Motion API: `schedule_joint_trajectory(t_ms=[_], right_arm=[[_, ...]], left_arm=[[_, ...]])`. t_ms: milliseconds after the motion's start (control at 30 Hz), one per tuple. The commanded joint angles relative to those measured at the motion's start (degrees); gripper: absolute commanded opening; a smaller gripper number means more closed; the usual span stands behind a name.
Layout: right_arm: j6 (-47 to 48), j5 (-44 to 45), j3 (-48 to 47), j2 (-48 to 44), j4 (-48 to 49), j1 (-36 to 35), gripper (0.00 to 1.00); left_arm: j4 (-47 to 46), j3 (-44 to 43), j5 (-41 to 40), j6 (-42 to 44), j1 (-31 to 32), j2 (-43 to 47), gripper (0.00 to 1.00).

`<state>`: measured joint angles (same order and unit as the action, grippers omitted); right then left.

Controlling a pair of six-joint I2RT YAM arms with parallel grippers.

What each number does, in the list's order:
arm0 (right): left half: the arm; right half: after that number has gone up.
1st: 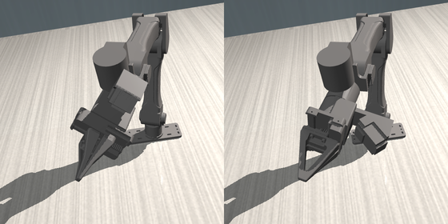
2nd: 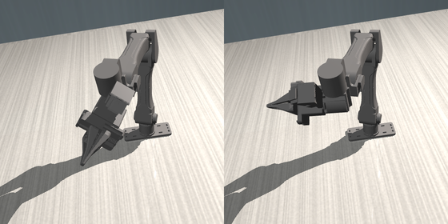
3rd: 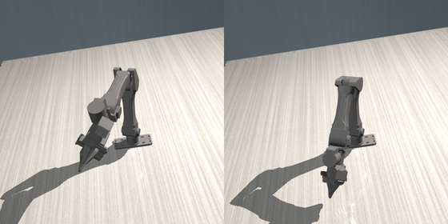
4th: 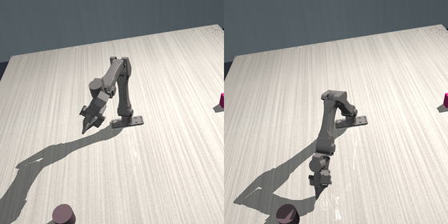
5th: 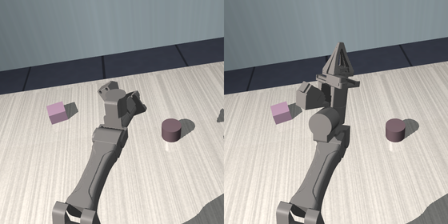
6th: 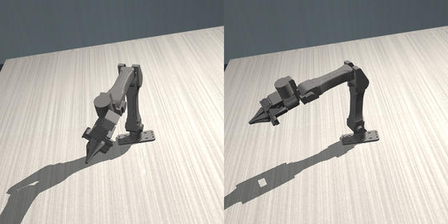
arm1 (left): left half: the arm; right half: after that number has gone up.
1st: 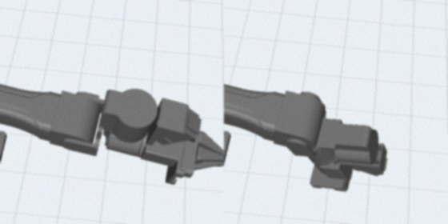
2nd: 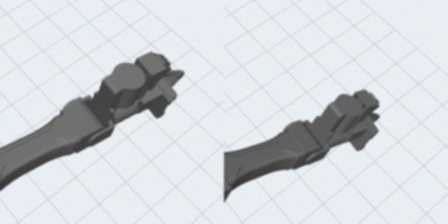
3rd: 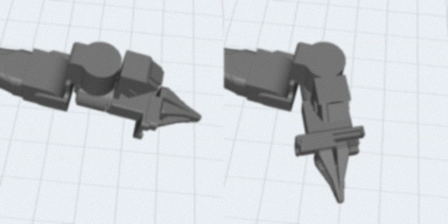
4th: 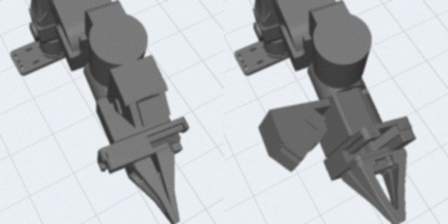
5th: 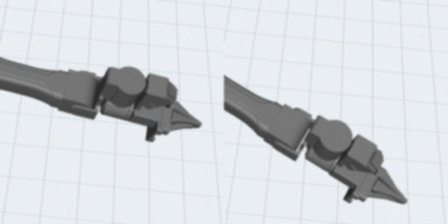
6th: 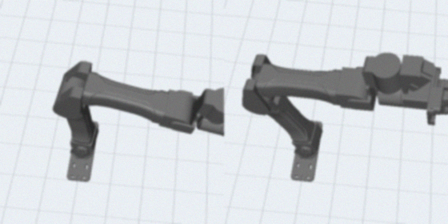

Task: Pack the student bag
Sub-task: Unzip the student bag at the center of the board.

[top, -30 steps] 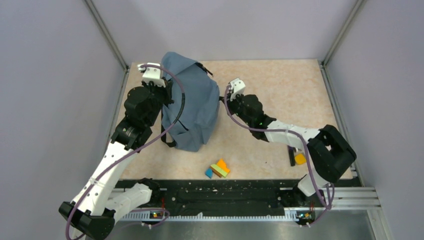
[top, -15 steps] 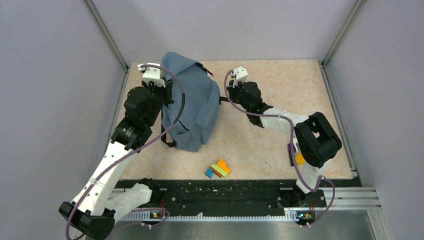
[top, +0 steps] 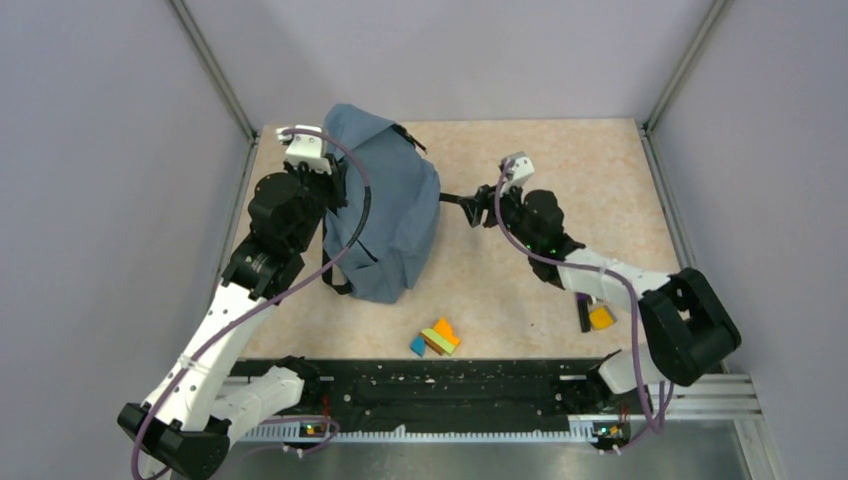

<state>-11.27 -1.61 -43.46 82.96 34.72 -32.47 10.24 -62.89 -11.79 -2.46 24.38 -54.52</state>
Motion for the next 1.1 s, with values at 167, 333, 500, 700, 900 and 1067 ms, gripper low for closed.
schedule_joint_trajectory(t_ms=[167,333,500,700,900,1067], right_arm=[[-13.3,-14.6,7.3,0.9,13.9,-3.2,0.59],[-14.0,-16.8,6.7,5.0,20.5,-4.3,0.59],[-14.3,-14.9,5.2,6.3,20.6,-4.4,0.58],[-12.1,-12.3,5.9,7.0,22.3,-4.3,0.60],[-12.3,-9.5,7.1,6.2,21.3,-3.1,0.60],[-12.1,-8.8,8.0,5.2,21.1,-2.3,0.61]], left_arm=[[5.0,-11.6,2.6,4.9,0.2,-3.5,0.52],[14.2,-27.2,-12.3,15.6,15.3,-12.0,0.60],[25.7,-43.0,-19.2,17.4,29.3,-27.0,0.62],[17.8,-33.7,-7.7,3.7,31.3,-31.2,0.62],[3.1,-14.8,-9.7,-2.3,30.7,-23.9,0.62],[-2.1,-5.3,-7.7,-4.4,28.5,-18.9,0.63]])
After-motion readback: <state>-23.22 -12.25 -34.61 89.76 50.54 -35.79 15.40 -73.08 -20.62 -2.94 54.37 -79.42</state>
